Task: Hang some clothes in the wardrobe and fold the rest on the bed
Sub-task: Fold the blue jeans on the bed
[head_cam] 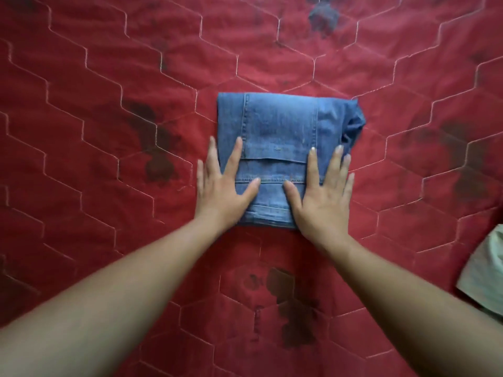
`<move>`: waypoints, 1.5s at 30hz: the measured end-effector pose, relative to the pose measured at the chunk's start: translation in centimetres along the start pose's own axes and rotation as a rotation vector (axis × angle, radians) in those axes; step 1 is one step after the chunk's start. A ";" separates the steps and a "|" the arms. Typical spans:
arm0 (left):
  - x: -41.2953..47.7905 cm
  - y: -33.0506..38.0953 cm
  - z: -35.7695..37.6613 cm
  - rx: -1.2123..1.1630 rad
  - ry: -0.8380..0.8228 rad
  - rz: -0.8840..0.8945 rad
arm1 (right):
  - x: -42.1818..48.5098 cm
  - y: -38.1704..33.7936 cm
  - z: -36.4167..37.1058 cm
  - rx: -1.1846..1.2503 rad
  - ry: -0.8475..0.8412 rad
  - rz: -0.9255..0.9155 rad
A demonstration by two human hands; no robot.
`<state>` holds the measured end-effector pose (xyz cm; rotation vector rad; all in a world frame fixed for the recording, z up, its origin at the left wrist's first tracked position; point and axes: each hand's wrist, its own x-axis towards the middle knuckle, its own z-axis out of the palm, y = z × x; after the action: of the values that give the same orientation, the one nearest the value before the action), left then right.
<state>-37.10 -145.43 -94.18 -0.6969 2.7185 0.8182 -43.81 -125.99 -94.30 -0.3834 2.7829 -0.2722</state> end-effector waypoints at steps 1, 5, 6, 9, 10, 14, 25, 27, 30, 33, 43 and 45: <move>-0.6 -0.4 0.4 0.016 -0.005 -0.004 | -0.5 0.1 0.4 -0.001 -0.016 0.022; 0.0 0.4 0.4 0.061 -0.020 -0.045 | 0.1 -0.8 0.1 0.198 -0.034 0.125; 0.0 0.7 0.0 0.043 -0.043 -0.065 | 0.2 -0.8 -0.6 0.334 -0.012 0.155; 0.3 2.2 -2.1 -0.252 -0.061 -0.191 | 1.8 -0.7 -3.3 0.788 -0.017 0.338; 0.6 2.7 -3.1 -0.412 -0.036 -0.239 | 2.6 -0.7 -4.5 0.918 -0.063 0.411; 2.1 3.5 -7.3 -0.743 -0.176 -0.367 | 4.2 -0.8 -8.8 1.173 -0.360 0.480; 0.1 11.1 -30.2 -0.636 -0.310 -0.111 | 2.7 -8.4 -30.7 0.828 -0.362 0.132; -0.9 14.0 -36.6 -0.612 -0.311 -0.053 | 2.3 -10.7 -37.7 0.834 -0.355 0.098; -2.8 18.4 -46.2 -0.565 -0.265 0.040 | 0.6 -13.8 -48.5 0.851 -0.383 0.037; -5.6 23.3 -55.2 -0.521 -0.193 0.125 | -2.0 -16.2 -58.6 0.866 -0.323 -0.007; -17.7 37.5 -76.4 -0.597 -0.110 0.340 | -15.8 -19.2 -84.5 1.013 -0.124 -0.118; -20.0 39.5 -78.6 -0.614 -0.122 0.381 | -18.4 -18.9 -87.7 1.010 -0.117 -0.144</move>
<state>-44.99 -153.45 -4.68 -0.2003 2.5135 1.7578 -51.98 -125.96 -3.12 -0.3065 2.1328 -1.5146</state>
